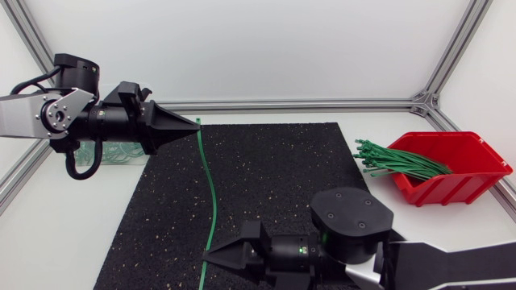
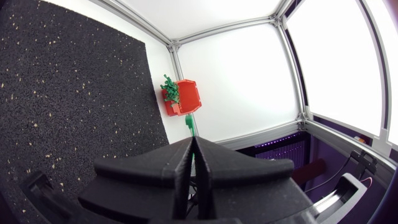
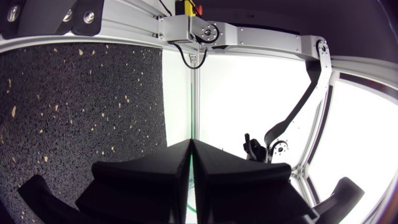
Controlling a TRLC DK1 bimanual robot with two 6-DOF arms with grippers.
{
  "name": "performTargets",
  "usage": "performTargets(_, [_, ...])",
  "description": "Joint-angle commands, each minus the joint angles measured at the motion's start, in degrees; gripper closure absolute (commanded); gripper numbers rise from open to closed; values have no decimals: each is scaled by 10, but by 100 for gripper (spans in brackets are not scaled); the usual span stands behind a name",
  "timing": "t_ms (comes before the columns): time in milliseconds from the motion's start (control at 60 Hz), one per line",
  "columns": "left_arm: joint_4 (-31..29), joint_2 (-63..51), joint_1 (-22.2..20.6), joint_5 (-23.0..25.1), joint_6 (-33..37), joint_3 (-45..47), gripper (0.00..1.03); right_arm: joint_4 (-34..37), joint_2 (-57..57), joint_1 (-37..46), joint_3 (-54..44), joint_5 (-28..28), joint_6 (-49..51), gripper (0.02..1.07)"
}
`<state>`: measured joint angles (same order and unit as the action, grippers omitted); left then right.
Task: Take a green cable tie from the red box, thread the tail through the head to close it, then place it in the transparent bin on the left.
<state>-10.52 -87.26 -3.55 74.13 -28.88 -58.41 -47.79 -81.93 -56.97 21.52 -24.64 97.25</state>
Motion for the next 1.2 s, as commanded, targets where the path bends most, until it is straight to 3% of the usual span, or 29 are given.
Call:
performTargets(0, [-2,32,-1,6,12,25,100,3,14,-5,-10,-2,-57,101])
performTargets(600, [6,152,-36,-57,71,118,100,2,51,-24,-10,-8,-364,101])
performTargets(700, [13,153,-38,-57,73,125,100,87,66,-40,15,17,-411,101])
performTargets(817, [24,154,-46,-57,73,131,100,112,70,-43,33,28,-479,101])
performTargets(900, [34,154,-51,-57,74,136,100,147,79,-46,46,17,-519,101])
performTargets(1183, [66,164,-51,-57,84,160,100,373,118,-39,150,-30,-630,101])
